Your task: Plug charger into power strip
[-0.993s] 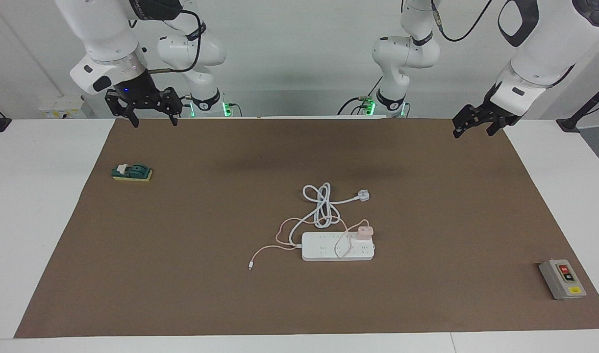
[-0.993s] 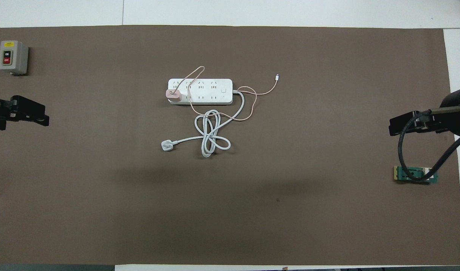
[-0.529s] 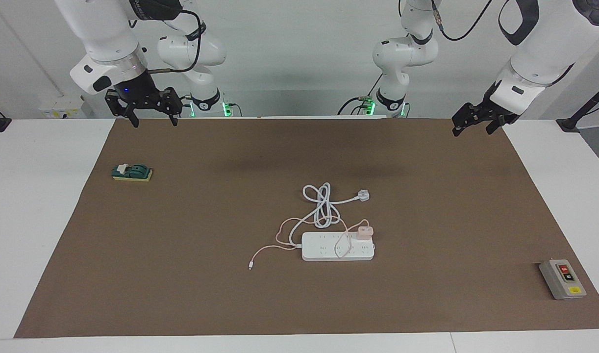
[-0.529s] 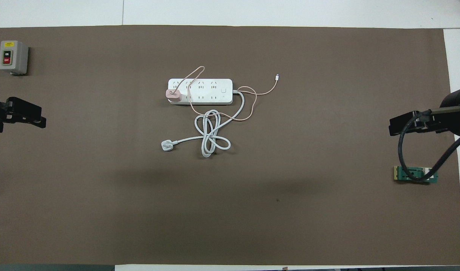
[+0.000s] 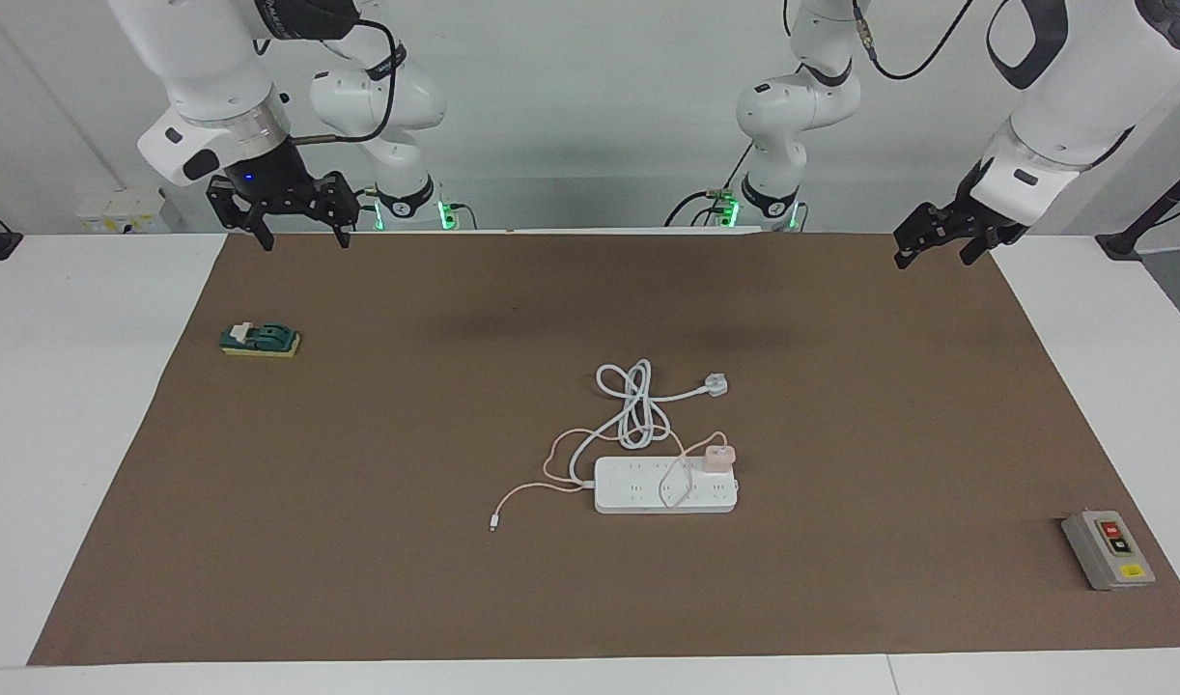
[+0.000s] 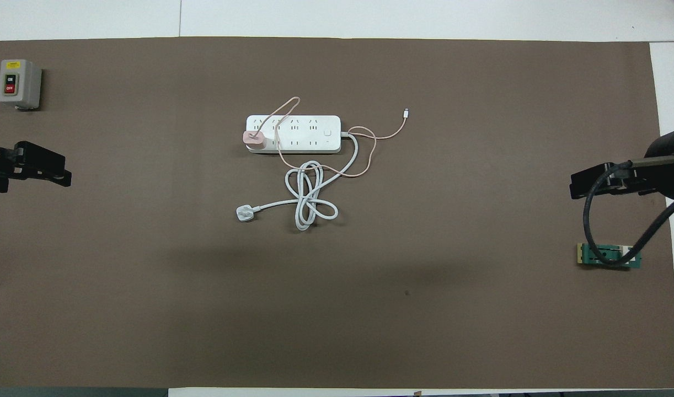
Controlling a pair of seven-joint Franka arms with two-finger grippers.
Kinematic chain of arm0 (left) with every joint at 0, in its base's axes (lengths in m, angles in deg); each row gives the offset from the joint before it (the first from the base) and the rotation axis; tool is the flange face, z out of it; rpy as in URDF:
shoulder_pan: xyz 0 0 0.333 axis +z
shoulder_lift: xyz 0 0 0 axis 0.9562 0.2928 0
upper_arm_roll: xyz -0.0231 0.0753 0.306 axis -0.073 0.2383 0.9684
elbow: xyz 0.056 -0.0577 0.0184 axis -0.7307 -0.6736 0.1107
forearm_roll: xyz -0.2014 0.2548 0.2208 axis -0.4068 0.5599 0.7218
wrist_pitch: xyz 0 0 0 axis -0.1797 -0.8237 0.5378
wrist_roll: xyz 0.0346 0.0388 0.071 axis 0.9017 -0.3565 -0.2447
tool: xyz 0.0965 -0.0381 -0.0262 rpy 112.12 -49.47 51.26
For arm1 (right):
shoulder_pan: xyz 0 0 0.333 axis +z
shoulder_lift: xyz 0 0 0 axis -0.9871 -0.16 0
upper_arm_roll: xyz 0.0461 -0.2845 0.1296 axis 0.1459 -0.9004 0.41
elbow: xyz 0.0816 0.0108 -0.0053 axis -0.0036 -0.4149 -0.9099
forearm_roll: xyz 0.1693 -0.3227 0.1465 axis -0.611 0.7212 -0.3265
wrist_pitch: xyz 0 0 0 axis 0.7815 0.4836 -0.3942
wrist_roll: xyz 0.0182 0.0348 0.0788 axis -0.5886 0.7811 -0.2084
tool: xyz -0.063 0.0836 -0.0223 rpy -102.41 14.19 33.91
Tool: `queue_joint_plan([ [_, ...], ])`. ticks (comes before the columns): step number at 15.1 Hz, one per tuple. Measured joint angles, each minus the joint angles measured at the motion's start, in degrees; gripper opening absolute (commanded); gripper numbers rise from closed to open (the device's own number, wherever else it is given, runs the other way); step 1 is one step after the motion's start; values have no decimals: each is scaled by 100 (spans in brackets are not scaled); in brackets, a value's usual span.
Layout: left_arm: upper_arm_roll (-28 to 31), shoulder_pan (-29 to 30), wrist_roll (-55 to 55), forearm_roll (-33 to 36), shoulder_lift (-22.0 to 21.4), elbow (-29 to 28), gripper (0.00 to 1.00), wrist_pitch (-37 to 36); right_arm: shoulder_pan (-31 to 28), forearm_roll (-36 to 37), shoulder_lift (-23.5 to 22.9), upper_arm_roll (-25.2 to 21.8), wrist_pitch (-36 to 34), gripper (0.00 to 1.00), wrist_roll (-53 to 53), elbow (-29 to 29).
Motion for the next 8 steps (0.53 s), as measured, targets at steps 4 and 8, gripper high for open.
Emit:
queue_joint_plan([
  [4,846,-798,-52,1,-1,-1,100,-27,0,0,0,0,0,100,0,0],
  [8,838,-832,-154,1,-30,-1,100,-39,0,0,0,0,0,100,0,0],
])
